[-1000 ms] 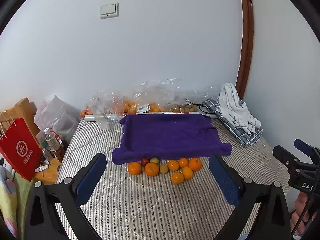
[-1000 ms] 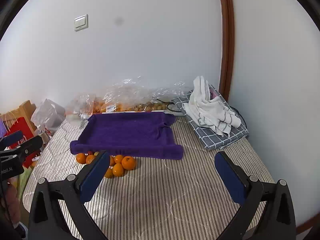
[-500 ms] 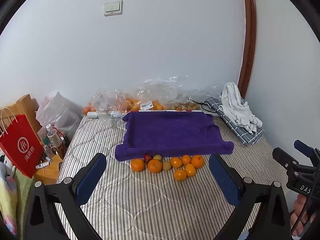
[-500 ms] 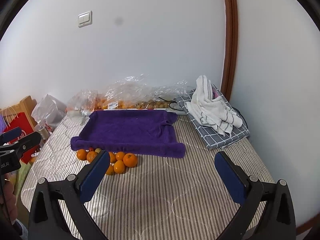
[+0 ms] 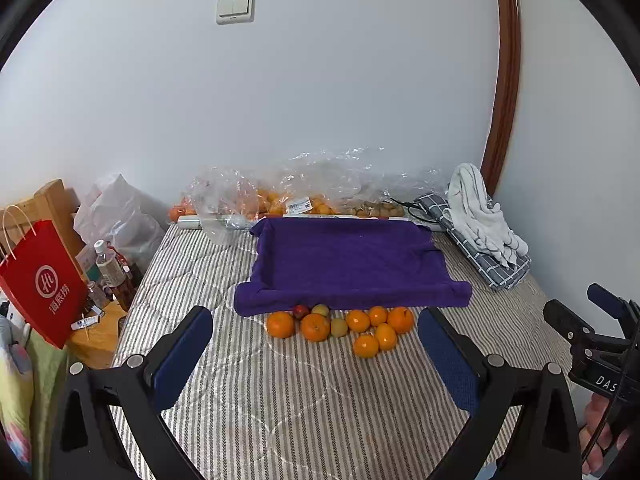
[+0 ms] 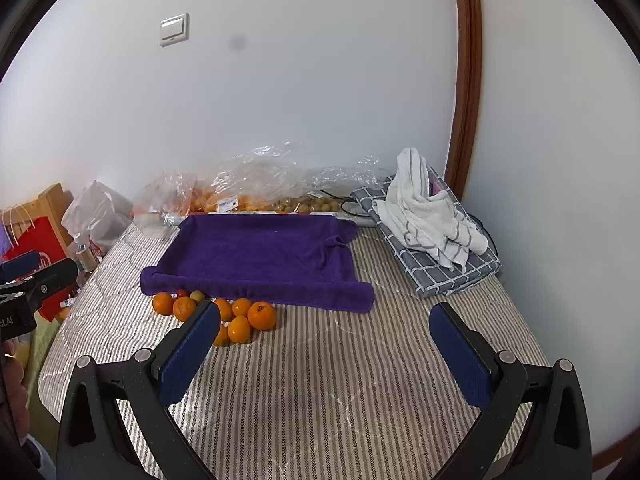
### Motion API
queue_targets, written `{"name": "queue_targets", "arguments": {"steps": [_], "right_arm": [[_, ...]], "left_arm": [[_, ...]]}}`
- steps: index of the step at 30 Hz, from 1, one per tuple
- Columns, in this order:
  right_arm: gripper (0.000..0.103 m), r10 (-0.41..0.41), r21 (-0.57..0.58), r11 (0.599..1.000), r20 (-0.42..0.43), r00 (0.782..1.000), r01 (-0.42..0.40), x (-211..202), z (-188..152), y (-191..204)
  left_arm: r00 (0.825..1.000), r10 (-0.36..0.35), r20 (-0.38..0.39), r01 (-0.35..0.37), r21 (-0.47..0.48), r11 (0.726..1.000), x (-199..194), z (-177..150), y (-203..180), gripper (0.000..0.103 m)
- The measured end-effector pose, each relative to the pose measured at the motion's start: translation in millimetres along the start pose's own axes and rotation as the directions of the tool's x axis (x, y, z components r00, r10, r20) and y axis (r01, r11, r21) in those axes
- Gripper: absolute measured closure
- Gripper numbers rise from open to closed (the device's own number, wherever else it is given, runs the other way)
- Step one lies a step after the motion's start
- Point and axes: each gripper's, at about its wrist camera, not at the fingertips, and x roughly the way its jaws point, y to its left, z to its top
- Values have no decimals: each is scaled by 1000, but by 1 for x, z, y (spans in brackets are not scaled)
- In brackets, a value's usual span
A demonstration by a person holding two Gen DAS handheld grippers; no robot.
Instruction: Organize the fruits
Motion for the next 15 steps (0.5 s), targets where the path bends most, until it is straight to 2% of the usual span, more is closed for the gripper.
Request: {"name": "queue_targets", "arguments": {"steps": [15], "right_arm": [[0,-7,6,1000,6,1000,7,-5,1,-2]], "left_arm": [[1000,-12,-4,12,2,1000,-1,-1,-4,0]]}}
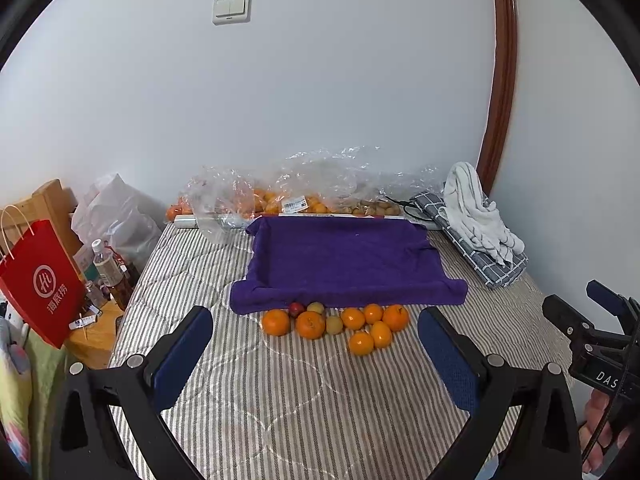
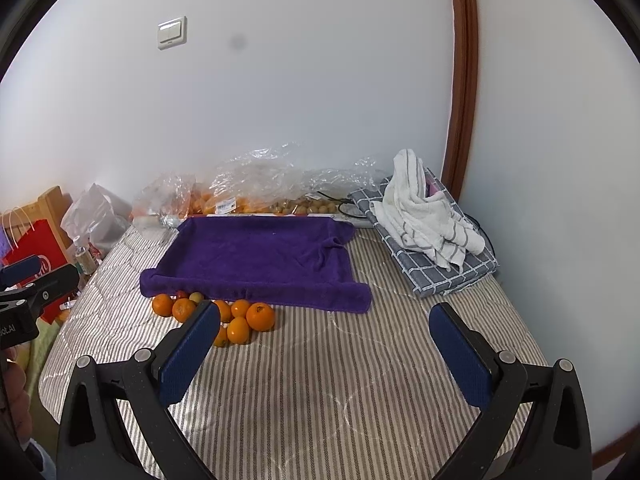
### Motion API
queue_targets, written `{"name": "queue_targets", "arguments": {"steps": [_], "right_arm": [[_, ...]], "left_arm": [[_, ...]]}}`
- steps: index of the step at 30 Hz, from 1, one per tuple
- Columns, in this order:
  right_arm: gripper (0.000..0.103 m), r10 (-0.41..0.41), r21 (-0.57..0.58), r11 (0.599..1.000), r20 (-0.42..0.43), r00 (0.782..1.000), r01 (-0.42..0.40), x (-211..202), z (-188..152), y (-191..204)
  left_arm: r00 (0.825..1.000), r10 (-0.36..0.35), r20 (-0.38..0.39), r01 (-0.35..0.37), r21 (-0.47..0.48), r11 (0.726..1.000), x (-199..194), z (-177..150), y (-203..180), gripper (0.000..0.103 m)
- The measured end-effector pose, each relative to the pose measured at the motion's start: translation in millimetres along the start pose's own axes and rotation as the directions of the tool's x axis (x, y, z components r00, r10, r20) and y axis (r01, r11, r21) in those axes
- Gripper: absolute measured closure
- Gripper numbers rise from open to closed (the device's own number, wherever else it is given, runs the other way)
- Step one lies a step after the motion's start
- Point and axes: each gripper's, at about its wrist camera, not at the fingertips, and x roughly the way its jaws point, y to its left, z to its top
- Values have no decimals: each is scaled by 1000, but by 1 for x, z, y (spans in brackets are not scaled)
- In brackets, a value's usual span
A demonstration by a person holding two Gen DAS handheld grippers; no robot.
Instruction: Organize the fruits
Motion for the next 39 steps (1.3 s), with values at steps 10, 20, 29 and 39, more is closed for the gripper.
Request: {"name": "queue_targets", "arguments": {"steps": [10,20,29,39], "right_arm": [[0,-2,-11,1000,5,1000,3,-2,0,2],[0,6,-29,1000,-1,1000,-6,6,0,8],[0,13,-43,999,-28,1000,-14,27,-7,14],[0,27,-31,999,-57,998,-29,68,-16,21]], "left_arm": [[1000,-2,2,2,-4,1000,-2,-2,1,0],[1000,2,-2,-2,-24,1000,3,-3,8,0],[1000,-11,-27,10,-33,999,22,-6,15,0],[997,-10,-72,7,-48,999,57,-13,29,0]]}}
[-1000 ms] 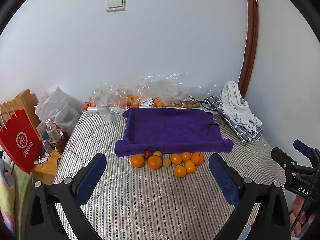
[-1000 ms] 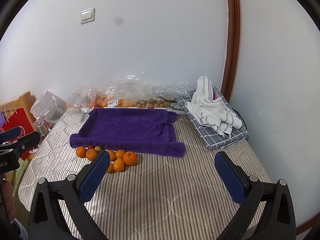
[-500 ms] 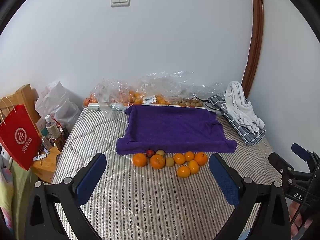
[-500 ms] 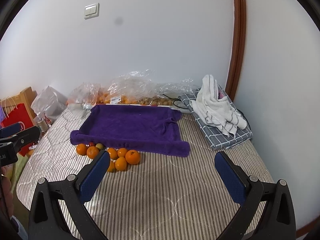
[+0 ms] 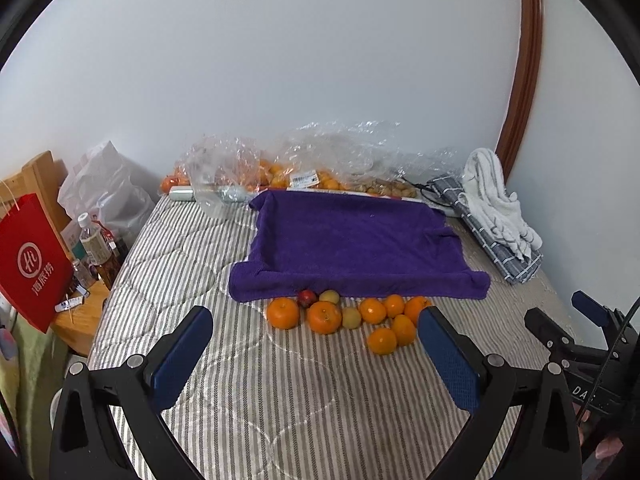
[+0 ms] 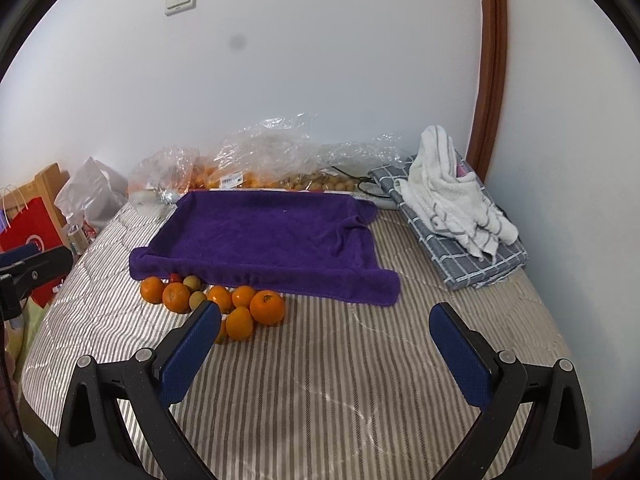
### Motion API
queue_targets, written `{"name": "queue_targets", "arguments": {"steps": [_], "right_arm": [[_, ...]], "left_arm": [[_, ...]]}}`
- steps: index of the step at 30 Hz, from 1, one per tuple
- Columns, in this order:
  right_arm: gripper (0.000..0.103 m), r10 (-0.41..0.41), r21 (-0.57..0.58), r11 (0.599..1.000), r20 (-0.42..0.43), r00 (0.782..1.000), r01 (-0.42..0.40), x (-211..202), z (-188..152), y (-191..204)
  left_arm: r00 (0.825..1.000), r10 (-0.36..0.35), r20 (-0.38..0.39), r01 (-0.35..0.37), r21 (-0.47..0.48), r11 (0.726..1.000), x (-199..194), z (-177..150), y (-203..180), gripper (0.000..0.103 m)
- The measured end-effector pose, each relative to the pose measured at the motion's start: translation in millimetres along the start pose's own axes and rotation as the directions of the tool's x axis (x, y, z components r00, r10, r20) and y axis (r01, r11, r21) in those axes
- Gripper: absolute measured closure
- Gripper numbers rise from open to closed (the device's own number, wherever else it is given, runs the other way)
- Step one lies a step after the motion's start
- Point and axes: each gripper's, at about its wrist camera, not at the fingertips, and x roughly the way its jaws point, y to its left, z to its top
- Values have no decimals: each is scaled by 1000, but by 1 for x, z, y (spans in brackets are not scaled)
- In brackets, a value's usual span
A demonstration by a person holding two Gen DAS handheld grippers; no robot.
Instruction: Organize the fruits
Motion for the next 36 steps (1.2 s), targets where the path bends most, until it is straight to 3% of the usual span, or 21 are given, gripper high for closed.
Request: {"name": "queue_targets", "arguments": {"steps": [15,25,36], "right_arm": [[3,64,38,997,-75,995,-61,80,-6,9],[23,117,44,993,-174,978,-111,130,-17,13],[28,210,41,978,-209,955,-206,154,-20,30]], "left_arm": [[997,37,-70,-38,-4,999,70,-14,44,1],[987,70,-145,-73,-12,997,110,-42,71,9],[978,21,-209,-25,-16,1000,131,-65,77,10]]}}
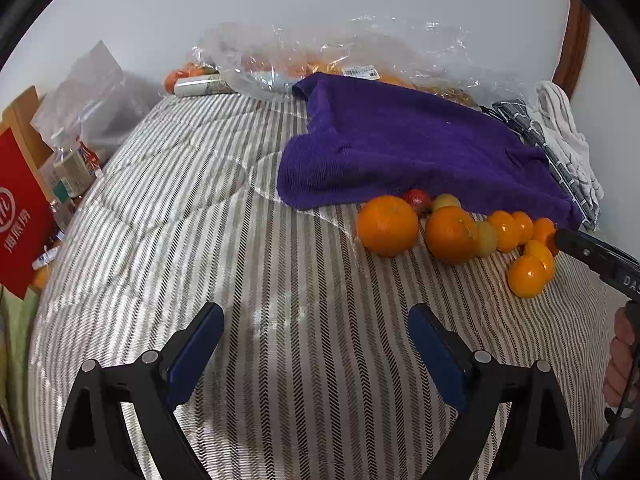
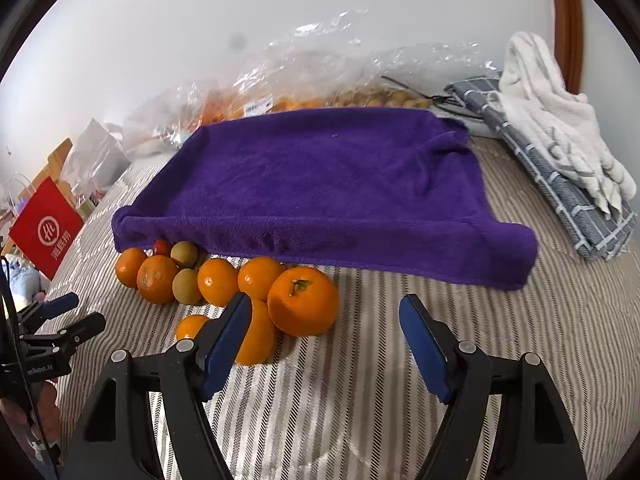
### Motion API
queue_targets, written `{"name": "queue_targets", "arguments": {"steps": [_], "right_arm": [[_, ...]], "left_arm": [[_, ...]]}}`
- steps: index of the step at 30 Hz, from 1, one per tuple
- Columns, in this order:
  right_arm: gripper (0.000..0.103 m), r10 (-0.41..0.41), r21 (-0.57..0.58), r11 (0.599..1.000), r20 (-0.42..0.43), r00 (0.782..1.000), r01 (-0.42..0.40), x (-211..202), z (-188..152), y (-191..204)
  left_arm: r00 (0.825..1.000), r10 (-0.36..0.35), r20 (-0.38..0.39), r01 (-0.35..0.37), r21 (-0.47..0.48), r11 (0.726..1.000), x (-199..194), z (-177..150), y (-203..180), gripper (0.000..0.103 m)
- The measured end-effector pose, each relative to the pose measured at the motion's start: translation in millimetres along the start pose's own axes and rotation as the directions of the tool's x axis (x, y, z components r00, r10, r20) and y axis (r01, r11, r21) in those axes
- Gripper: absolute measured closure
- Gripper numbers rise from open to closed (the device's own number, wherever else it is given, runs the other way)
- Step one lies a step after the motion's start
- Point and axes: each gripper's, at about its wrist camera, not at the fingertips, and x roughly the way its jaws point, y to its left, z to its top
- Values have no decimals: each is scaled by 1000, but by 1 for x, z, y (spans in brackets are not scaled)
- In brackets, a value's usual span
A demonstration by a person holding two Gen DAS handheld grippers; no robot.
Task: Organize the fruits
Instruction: 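Grasp a large orange with the right tool while the left tool grasps another orange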
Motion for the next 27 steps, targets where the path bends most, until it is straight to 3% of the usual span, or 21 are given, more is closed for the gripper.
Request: {"name": "queue_targets", "arguments": {"steps": [5,11,18,23,27], "right_arm": [[34,18,19,1000,-24,1000,-17,13,2,1],[66,64,12,998,-44,997,-64,12,3,1],[66,47,-22,999,-50,998,-48,3,-4,1],[53,28,-23,999,-76,997,-29,7,-6,0],[53,51,13,999,-80,995,-50,12,-4,-5]], "left_arm": [[999,-27,21,27,-10,1000,4,-2,1,10],[999,-34,29,34,2,999,4,-2,0,10],[999,-23,24,23,10,1000,6,-1,-2,10],[1000,-15,26,14,19,1000,7,-1,-4,10],[999,-24,28,23,16,1000,7,-2,-1,9]]}}
